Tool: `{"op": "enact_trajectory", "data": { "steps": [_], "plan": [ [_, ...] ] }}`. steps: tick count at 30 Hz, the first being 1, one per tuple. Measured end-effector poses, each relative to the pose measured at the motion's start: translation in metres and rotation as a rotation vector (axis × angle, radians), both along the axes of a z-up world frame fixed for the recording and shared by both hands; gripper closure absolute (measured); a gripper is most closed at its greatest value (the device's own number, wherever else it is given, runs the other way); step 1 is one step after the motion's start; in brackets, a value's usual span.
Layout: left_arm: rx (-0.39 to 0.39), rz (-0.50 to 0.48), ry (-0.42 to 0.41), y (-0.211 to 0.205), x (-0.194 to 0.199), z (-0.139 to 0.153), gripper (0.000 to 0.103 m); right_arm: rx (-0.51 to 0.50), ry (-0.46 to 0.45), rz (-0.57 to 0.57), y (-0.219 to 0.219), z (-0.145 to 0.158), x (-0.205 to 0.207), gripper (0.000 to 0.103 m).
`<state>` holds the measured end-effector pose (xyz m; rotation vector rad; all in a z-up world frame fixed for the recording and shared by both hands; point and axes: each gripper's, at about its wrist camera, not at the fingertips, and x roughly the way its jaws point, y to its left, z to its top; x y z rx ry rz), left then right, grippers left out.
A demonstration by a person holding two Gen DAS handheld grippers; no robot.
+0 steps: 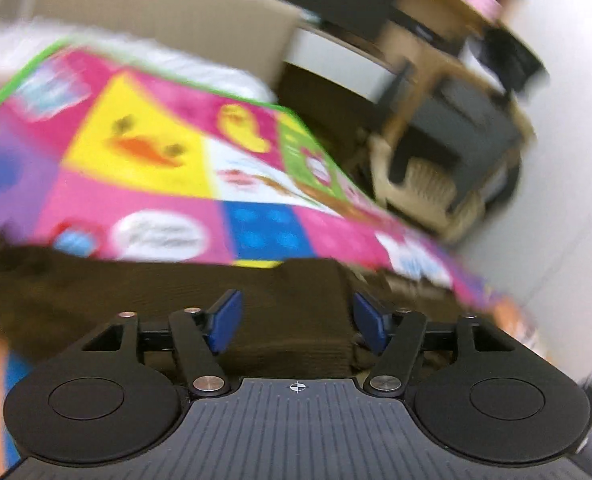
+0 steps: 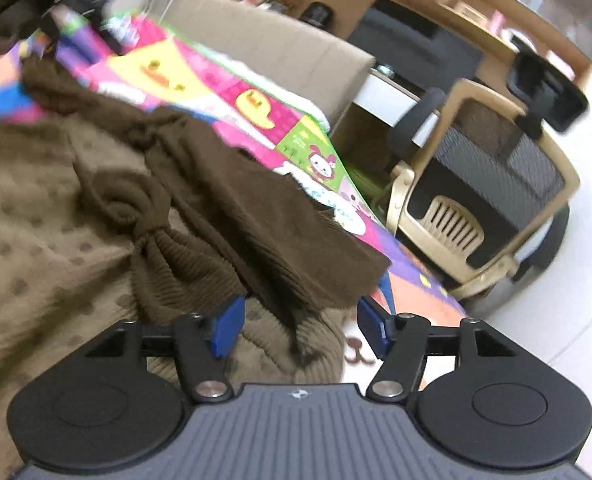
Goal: Fold clothes
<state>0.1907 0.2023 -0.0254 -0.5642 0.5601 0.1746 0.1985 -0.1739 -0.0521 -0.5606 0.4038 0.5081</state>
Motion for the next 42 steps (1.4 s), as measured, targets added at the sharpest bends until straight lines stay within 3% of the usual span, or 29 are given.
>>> {"op": "enact_trajectory", "data": {
  "steps": [3,7,10,11,12,13,14,15,17,21,23,25,27,29,31,33,34,36,37,39,42],
  "plan": [
    [-0.160,0.135,0.049,0.040,-0.027,-0.011,0.029,0.125,0.016,-0.043,-0.019,0.018,-0.005,0.034],
    [-0.327,0.246,0.150,0.068,-0.029,-0.048,0.028,0.309,0.059,-0.104,-0.037,0.042,-0.001,0.018],
    [-0.368,0.303,0.146,0.074,-0.022,-0.062,0.027,0.406,0.091,-0.114,-0.040,0.055,0.005,0.013],
    [-0.339,0.313,0.136,0.073,-0.017,-0.060,0.035,0.418,0.090,-0.107,-0.039,0.058,0.004,0.013],
    [-0.299,0.318,0.142,0.071,-0.012,-0.057,0.059,0.420,0.081,-0.099,-0.038,0.060,0.003,0.012],
    [-0.259,0.324,0.149,0.069,-0.007,-0.054,0.070,0.420,0.070,-0.093,-0.037,0.061,0.001,0.010],
    [-0.217,0.327,0.154,0.067,-0.003,-0.050,0.087,0.422,0.061,-0.087,-0.037,0.061,-0.001,0.008],
    [-0.165,0.320,0.148,0.062,0.001,-0.045,0.096,0.426,0.054,-0.083,-0.039,0.061,-0.004,0.007],
    [-0.058,0.304,0.133,0.051,0.008,-0.033,0.096,0.436,0.053,-0.081,-0.042,0.058,-0.006,0.007],
    [0.243,0.216,-0.010,-0.005,0.031,0.009,0.099,0.461,0.062,-0.106,-0.050,0.053,-0.005,0.007],
    [0.344,0.100,-0.105,-0.046,0.041,0.029,0.099,0.470,0.066,-0.120,-0.053,0.052,-0.004,0.007],
    [0.426,-0.085,-0.186,-0.093,0.046,0.036,0.099,0.471,0.078,-0.132,-0.054,0.048,-0.002,0.007],
    [0.495,-0.305,-0.247,-0.140,0.051,0.038,0.091,0.466,0.091,-0.144,-0.053,0.044,0.000,0.007],
    [0.533,-0.536,-0.240,-0.179,0.051,0.026,0.082,0.444,0.100,-0.163,-0.053,0.036,0.002,0.007],
    [0.564,-0.696,-0.215,-0.204,0.043,0.011,0.069,0.420,0.102,-0.187,-0.053,0.028,0.002,0.007],
    [0.582,-0.746,-0.181,-0.213,0.029,0.002,0.048,0.407,0.099,-0.202,-0.055,0.024,0.000,0.007],
    [0.587,-0.763,-0.163,-0.215,0.022,-0.002,0.043,0.399,0.096,-0.207,-0.056,0.023,-0.001,0.007],
    [0.533,-0.684,-0.124,-0.197,0.015,-0.004,0.027,0.384,0.088,-0.209,-0.057,0.022,-0.002,0.007],
    [0.500,-0.639,-0.105,-0.186,0.012,-0.005,0.025,0.383,0.087,-0.209,-0.058,0.022,-0.002,0.007],
    [0.337,-0.466,-0.056,-0.146,0.021,-0.004,0.017,0.389,0.087,-0.213,-0.058,0.022,-0.001,0.006],
    [0.022,-0.141,0.030,-0.065,0.039,-0.010,0.017,0.404,0.093,-0.213,-0.055,0.022,-0.002,0.006]
  ]
}}
